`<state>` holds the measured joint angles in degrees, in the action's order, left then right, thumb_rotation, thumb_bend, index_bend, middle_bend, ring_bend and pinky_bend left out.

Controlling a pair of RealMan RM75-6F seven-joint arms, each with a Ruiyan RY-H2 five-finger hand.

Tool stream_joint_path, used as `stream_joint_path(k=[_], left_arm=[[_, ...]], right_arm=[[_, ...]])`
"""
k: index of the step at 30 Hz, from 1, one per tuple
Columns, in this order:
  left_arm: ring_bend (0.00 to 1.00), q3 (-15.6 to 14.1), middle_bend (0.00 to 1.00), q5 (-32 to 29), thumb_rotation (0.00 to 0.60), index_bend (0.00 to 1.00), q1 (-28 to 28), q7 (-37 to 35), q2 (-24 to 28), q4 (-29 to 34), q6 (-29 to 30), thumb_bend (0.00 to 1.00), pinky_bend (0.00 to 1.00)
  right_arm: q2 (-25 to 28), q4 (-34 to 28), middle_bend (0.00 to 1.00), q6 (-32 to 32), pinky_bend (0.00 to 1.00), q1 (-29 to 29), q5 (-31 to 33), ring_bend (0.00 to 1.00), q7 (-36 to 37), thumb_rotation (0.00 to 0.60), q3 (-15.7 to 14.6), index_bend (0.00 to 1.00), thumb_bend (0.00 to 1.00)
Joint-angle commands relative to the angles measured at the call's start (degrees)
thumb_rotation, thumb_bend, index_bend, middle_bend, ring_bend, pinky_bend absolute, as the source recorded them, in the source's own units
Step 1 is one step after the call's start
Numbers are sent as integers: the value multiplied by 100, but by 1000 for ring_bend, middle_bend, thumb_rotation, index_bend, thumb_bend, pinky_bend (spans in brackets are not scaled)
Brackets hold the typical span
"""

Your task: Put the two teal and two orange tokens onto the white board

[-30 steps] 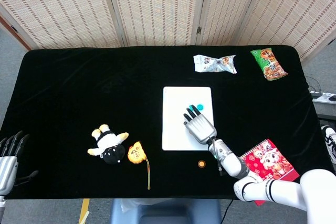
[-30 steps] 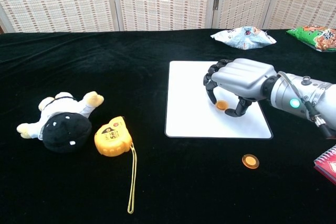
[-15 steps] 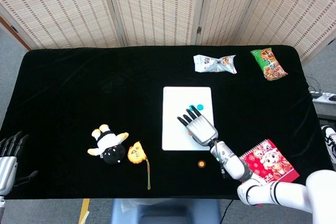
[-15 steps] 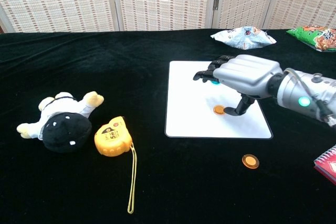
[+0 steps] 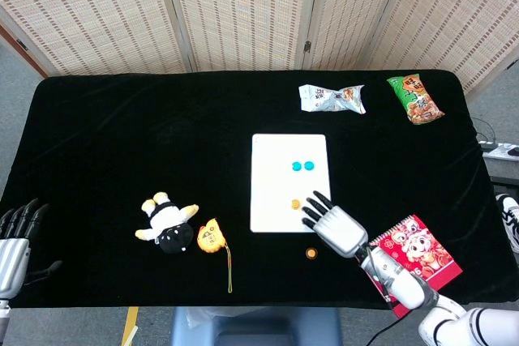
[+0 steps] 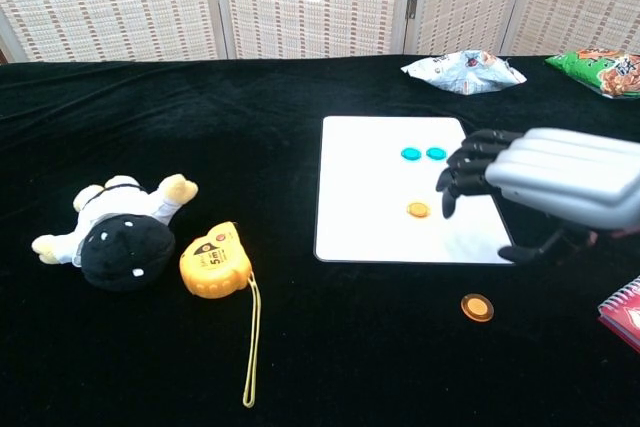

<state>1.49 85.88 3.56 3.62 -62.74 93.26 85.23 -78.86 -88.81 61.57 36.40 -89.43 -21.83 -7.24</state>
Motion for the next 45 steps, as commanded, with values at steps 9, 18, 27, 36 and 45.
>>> stream_joint_path(k=[9, 18, 27, 36, 45], left_arm=[[0, -52, 0, 67, 600, 0, -63, -14, 39, 48, 94, 134, 0], [0, -82, 0, 35, 600, 0, -122, -93, 18, -44, 119, 135, 0], [0, -100, 0, 43, 600, 0, -158, -178, -4, -129, 141, 135, 0], [0, -119, 0, 68, 600, 0, -192, -263, -37, -230, 170, 135, 0], [0, -132, 0, 85, 600, 0, -215, -297, -53, -282, 185, 135, 0]], right_arm=[[-266, 346, 163, -128, 0, -187, -514, 80, -17, 600, -255, 316, 270], [-387, 392, 163, -271, 0, -205, -578, 77, -106, 600, -177, 319, 270], [-433, 402, 162, -322, 0, -255, -629, 78, -234, 600, -131, 373, 270], [-506, 420, 163, -413, 0, -307, -585, 77, -366, 600, -77, 403, 270], [-529, 444, 180, -415, 0, -368, -566, 83, -410, 600, -34, 477, 270]])
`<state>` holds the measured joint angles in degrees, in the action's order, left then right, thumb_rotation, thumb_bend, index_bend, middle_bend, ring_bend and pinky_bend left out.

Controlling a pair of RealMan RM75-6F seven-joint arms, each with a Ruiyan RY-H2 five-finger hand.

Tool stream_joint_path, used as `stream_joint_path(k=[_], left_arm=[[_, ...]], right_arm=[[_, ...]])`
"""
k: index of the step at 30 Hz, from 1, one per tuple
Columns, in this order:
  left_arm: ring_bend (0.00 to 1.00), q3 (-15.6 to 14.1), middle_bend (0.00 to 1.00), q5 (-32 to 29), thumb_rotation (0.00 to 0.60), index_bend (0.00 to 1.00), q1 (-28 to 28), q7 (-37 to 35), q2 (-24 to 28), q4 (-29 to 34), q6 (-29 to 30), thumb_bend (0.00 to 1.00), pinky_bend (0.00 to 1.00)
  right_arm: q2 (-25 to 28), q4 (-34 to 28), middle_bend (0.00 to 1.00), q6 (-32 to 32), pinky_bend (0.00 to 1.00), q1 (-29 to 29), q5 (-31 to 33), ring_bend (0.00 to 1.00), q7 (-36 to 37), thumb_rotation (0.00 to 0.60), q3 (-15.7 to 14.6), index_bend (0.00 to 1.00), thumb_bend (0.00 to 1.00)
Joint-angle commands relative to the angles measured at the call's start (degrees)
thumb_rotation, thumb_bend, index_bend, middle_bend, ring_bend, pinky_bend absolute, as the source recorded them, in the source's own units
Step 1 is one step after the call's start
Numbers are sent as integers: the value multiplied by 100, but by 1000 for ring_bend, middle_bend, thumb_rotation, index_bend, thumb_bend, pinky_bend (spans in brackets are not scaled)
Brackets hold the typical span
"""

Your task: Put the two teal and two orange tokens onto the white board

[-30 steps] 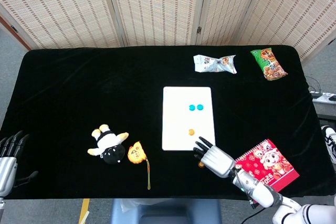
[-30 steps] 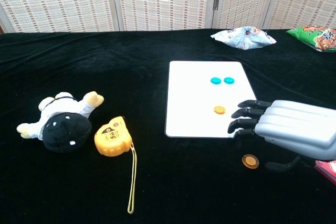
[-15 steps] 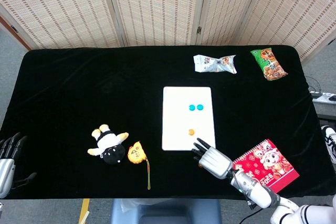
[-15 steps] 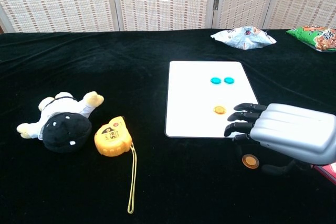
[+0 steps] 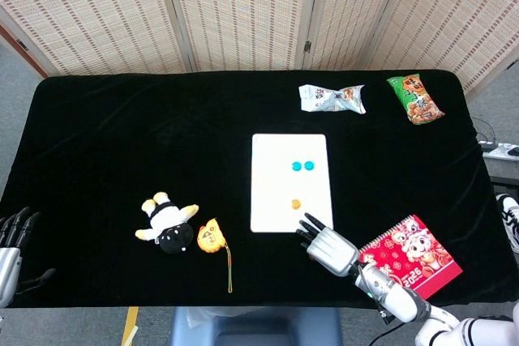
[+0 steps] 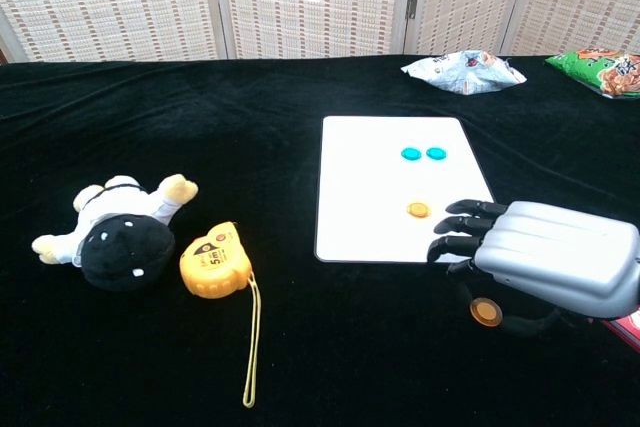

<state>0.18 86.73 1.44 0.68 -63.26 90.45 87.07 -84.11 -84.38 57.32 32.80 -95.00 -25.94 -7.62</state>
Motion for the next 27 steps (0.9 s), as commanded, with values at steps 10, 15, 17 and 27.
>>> stream_joint_path(k=[10, 15, 17, 27], left_arm=[[0, 9, 0, 37, 600, 0, -5, 7, 24, 44, 31, 135, 0], [0, 9, 0, 56, 600, 0, -3, 35, 30, 73, 35, 135, 0], [0, 10, 0, 54, 600, 0, 1, 45, 31, 79, 28, 135, 0], [0, 5, 0, -3, 600, 0, 11, 88, 43, 101, -50, 135, 0]], right_arm=[[238, -256, 180, 335, 0, -25, 63, 85, 207, 600, 351, 482, 270], [340, -361, 177, 228, 0, 69, 470, 80, 121, 600, 723, 482, 271], [304, -321, 175, 122, 0, 132, 701, 75, 70, 600, 889, 482, 271], [-215, 237, 174, -363, 0, 464, 1442, 75, -200, 600, 1285, 481, 270]])
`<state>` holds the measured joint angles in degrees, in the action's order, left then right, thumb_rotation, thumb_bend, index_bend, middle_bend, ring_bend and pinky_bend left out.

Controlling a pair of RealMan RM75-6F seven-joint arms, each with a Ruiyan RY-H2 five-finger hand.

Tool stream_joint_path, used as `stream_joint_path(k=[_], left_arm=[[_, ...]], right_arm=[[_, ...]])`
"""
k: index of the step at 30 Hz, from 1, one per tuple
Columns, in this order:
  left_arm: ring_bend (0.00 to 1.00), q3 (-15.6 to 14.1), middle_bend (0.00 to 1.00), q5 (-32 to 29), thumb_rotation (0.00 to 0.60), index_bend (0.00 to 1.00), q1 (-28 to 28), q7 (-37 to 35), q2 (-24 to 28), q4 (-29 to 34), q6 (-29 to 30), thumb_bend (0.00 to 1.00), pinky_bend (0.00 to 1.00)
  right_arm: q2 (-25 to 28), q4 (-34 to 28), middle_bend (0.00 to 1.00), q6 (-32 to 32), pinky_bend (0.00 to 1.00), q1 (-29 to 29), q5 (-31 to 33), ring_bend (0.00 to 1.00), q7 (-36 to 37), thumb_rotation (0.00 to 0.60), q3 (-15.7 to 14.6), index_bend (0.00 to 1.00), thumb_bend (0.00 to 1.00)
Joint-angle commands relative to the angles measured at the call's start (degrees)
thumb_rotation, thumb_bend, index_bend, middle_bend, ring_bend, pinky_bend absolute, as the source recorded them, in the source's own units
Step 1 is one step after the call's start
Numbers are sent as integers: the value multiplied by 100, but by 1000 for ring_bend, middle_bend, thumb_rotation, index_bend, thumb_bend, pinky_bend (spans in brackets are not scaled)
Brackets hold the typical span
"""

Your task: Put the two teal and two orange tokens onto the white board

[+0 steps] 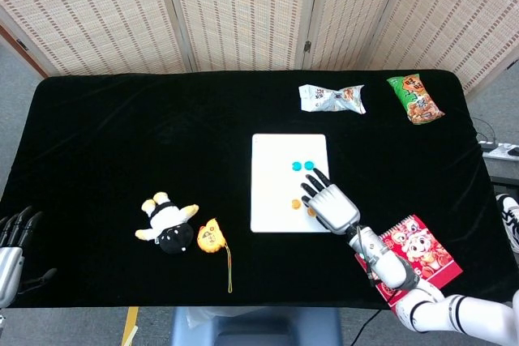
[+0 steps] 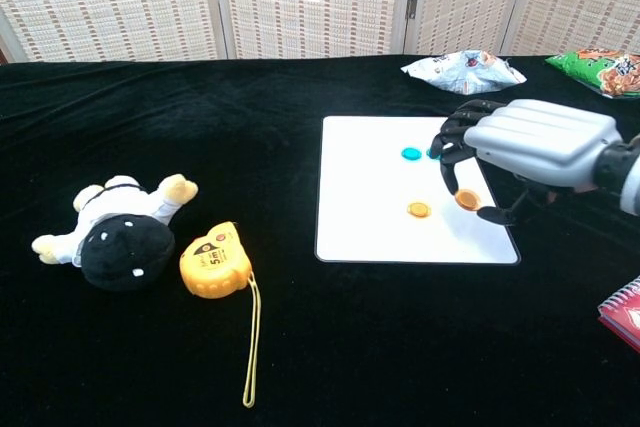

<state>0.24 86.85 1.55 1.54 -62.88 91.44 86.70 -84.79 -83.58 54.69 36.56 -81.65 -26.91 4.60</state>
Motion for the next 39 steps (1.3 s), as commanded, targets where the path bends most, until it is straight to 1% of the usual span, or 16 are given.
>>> stream_joint_path(k=[1, 9, 26, 31, 34, 35, 39], left_arm=[[0, 1, 0, -24, 600, 0, -1, 1, 7, 1, -18, 135, 0], [0, -3, 0, -44, 600, 0, 8, 6, -4, -16, -60, 135, 0], [0, 1, 0, -63, 600, 0, 15, -24, -37, -56, -87, 135, 0], [0, 4, 0, -68, 600, 0, 17, -29, -38, -70, -92, 135, 0], [0, 7, 0, -80, 600, 0, 20, -29, -39, -73, -103, 135, 0], [0, 8, 0, -80, 600, 0, 21, -30, -40, -75, -105, 135, 0], [0, 18, 0, -82, 600, 0, 19, -46, -29, -78, -89, 135, 0]], right_arm=[[-196, 214, 174, -121, 0, 108, 137, 74, -136, 600, 67, 482, 270], [-495, 607, 172, -232, 0, 239, 388, 68, -301, 600, 126, 480, 270], [-727, 928, 157, -298, 0, 375, 649, 70, -473, 600, 108, 442, 270], [-746, 915, 149, -303, 0, 402, 653, 57, -486, 600, 76, 374, 270], [-719, 869, 147, -266, 0, 397, 614, 58, -473, 600, 41, 281, 270], [-703, 849, 146, -240, 0, 390, 597, 57, -458, 600, 35, 267, 270], [-497, 647, 146, 47, 0, 274, 533, 57, -257, 600, 86, 219, 270]])
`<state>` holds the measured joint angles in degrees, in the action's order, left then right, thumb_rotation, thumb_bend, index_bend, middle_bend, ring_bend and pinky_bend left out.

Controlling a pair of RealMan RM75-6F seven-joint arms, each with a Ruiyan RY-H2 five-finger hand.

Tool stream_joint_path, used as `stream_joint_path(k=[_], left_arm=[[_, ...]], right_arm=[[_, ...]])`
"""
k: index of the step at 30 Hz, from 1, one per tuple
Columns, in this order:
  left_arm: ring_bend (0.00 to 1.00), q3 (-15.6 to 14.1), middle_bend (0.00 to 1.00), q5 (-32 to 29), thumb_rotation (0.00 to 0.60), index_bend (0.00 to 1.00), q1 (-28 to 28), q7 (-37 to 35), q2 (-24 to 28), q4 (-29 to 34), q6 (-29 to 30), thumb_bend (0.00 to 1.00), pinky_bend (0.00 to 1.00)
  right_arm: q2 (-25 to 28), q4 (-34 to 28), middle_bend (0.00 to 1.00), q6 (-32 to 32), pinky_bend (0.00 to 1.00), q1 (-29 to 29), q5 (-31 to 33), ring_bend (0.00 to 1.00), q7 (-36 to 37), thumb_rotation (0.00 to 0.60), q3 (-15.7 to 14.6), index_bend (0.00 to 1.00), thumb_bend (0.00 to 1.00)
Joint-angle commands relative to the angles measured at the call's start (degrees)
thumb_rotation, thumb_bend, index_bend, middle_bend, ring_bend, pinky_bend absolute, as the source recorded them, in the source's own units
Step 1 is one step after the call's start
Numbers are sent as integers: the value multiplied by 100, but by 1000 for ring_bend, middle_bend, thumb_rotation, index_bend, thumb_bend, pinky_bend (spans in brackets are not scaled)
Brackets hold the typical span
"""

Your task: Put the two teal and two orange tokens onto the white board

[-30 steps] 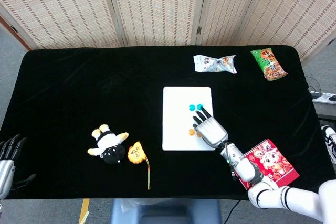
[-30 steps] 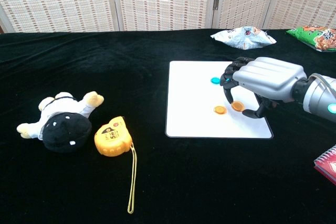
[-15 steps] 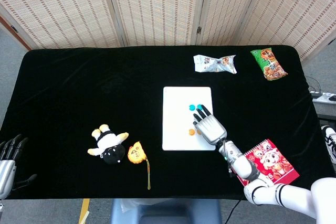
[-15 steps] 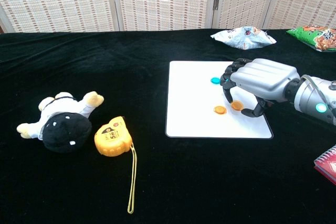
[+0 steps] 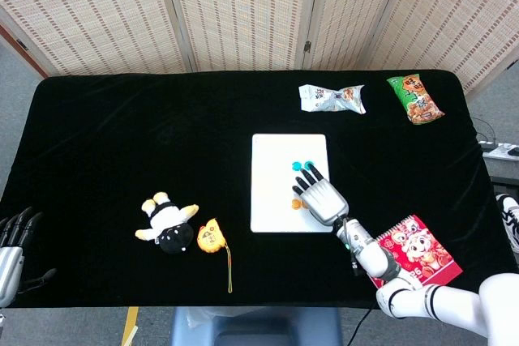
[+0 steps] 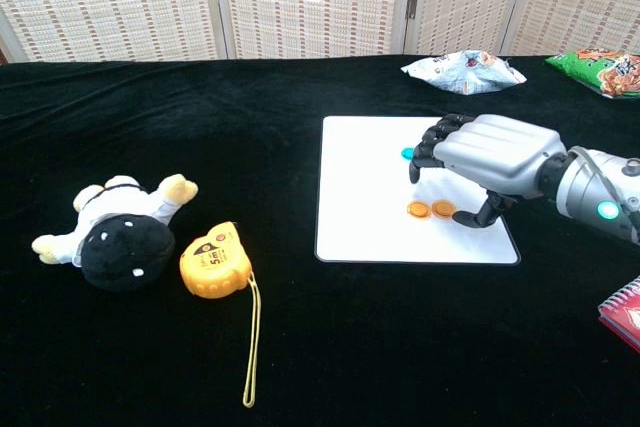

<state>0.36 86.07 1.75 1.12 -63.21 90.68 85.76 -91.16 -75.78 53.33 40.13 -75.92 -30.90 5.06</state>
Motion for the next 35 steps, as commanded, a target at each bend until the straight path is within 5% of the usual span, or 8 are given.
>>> stream_joint_path(k=[1, 12, 18, 35], left_arm=[[0, 10, 0, -7, 600, 0, 0, -5, 7, 1, 7, 135, 0], [0, 87, 0, 25, 600, 0, 106, 122, 0, 138, -26, 135, 0], [0, 114, 0, 91, 600, 0, 175, 263, -6, 262, -33, 135, 0], [0, 279, 0, 54, 600, 0, 262, 782, -201, 583, 116, 137, 0]], right_arm=[[219, -202, 146, 262, 0, -121, -50, 59, 204, 600, 61, 212, 270], [1606, -1404, 127, 1477, 0, -917, -222, 59, 510, 600, 50, 209, 270], [2304, -1891, 17, 2158, 0, -1581, -491, 6, 1145, 600, -231, 26, 271], [2917, -1790, 0, 3607, 0, -2993, -1039, 0, 2456, 600, -654, 0, 270]])
